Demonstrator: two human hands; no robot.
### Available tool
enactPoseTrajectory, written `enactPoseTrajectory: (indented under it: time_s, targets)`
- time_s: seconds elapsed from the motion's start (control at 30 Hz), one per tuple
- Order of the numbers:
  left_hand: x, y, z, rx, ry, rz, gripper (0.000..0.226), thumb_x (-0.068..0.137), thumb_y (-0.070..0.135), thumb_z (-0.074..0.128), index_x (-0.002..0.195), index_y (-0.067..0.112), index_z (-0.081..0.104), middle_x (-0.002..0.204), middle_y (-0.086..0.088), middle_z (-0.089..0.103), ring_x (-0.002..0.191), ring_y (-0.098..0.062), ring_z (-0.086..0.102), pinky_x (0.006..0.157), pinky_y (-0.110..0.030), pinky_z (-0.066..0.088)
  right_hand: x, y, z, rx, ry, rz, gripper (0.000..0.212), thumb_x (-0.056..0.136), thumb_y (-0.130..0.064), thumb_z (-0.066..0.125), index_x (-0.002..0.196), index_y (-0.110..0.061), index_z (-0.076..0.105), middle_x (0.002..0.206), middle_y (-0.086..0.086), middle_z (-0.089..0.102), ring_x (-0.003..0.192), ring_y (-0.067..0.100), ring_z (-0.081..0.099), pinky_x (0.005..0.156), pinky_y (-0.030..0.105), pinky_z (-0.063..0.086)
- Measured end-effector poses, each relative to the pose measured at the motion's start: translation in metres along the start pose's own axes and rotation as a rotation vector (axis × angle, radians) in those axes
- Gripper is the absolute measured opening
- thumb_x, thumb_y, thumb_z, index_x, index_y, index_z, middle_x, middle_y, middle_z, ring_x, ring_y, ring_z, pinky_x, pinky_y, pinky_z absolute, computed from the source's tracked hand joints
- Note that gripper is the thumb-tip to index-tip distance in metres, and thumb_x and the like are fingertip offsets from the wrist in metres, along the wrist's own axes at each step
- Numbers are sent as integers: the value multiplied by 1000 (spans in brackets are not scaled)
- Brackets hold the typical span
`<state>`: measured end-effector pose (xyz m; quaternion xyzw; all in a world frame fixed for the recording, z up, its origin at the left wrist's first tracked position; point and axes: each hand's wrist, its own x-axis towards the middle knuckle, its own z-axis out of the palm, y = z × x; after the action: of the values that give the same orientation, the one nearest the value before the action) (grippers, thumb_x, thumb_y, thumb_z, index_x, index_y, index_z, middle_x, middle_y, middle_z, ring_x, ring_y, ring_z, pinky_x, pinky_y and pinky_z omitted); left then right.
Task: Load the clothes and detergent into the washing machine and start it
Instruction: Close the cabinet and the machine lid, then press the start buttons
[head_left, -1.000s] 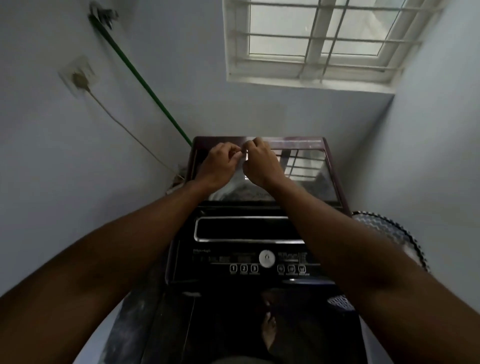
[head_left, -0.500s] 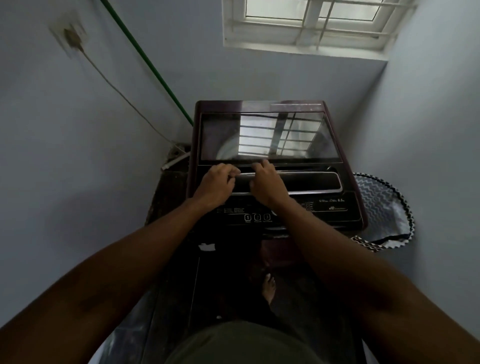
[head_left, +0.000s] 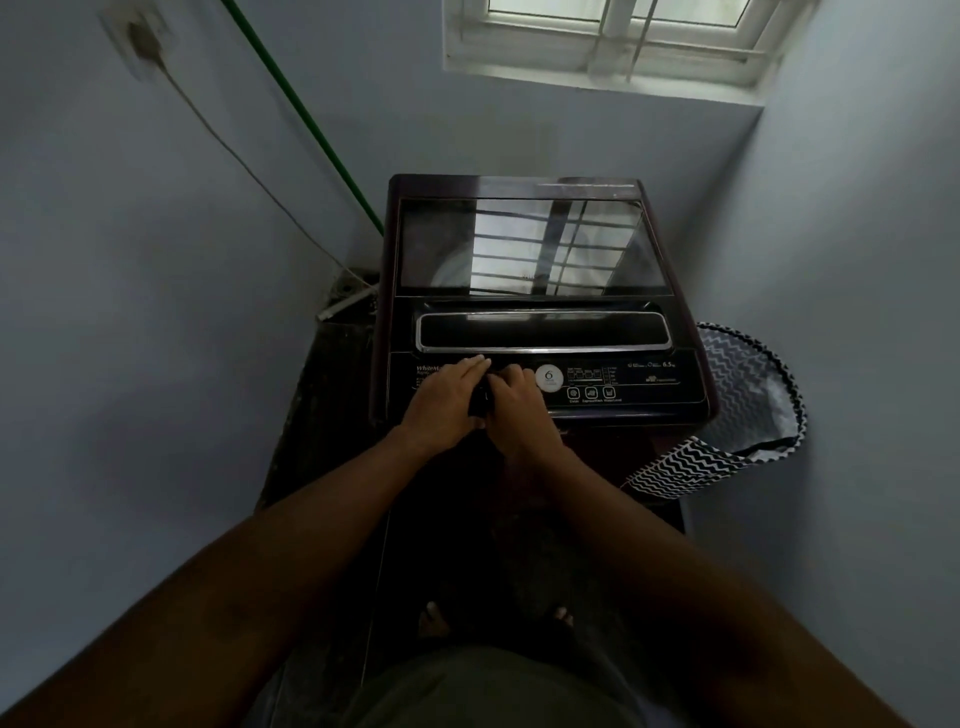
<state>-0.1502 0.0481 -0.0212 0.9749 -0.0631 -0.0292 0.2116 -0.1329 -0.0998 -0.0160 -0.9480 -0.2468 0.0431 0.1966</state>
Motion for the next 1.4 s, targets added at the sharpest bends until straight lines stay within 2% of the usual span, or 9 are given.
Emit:
enactPoseTrajectory:
  time_s: [0.1,0.23,0.4,0.5,0.6,0.77,1.0,1.13,1.4]
  targets:
    - [-3,1,4,-75,22,-27,93,72,24,86,151,18,38,158,0,35,145,-21,31,119,-37,26,-9,0,4,-64,13,-45,53,83,-20,69,132,-8,53,127,12,53,110,25,47,94,34,45]
    - [-1,8,2,-97,19,-73,95,67,23,89,150,20,40,157,0,37,146,-19,30,119,-35,28,-21,9,4,-165,11,-70,54,86,-24,63,136,-8,49,125,14,52,109,28,49,88,36,47]
    - [3,16,-4,12,-8,-116,93,68,29,88,149,21,42,156,-2,39,145,-19,31,118,-34,28,-35,9,2,-186,-128,-23,73,93,-26,55,156,-15,19,130,16,50,115,30,50,87,38,46]
    - [7,22,-9,98,-56,-132,92,71,34,86,150,21,40,156,-3,38,145,-20,31,117,-31,26,-43,4,-3,-109,-242,60,79,94,-20,52,158,-22,5,109,14,64,91,29,62,69,36,46]
    - [10,25,-10,141,-86,-152,93,71,35,85,151,22,38,157,-3,37,145,-19,30,117,-31,26,-49,-1,-6,-91,-262,113,82,94,-17,50,158,-25,-1,97,13,68,79,29,65,65,35,47]
    - [13,28,-12,215,-102,-150,90,74,38,83,150,20,39,154,-2,42,142,-20,35,114,-30,30,-44,-9,-11,-133,-260,141,77,97,-19,48,159,-23,1,108,15,66,91,31,65,68,37,44]
    - [13,29,-14,240,-74,-128,72,85,34,70,149,19,42,147,-1,49,137,-20,40,112,-30,36,-36,-21,-19,-132,-305,139,73,98,-17,46,158,-10,5,110,12,65,95,29,65,70,38,44]
    - [13,30,-14,230,-54,-126,63,90,35,64,148,18,44,145,-3,52,134,-21,43,110,-32,38,-31,-23,-23,-117,-320,136,72,95,-17,48,157,-6,12,116,14,64,102,32,64,79,41,49]
    - [13,27,-11,195,-83,-138,85,76,37,80,149,19,42,151,-3,46,138,-22,39,112,-31,36,-34,-18,-26,-103,-293,157,70,96,-22,48,158,-18,15,118,15,62,104,34,62,77,39,45]
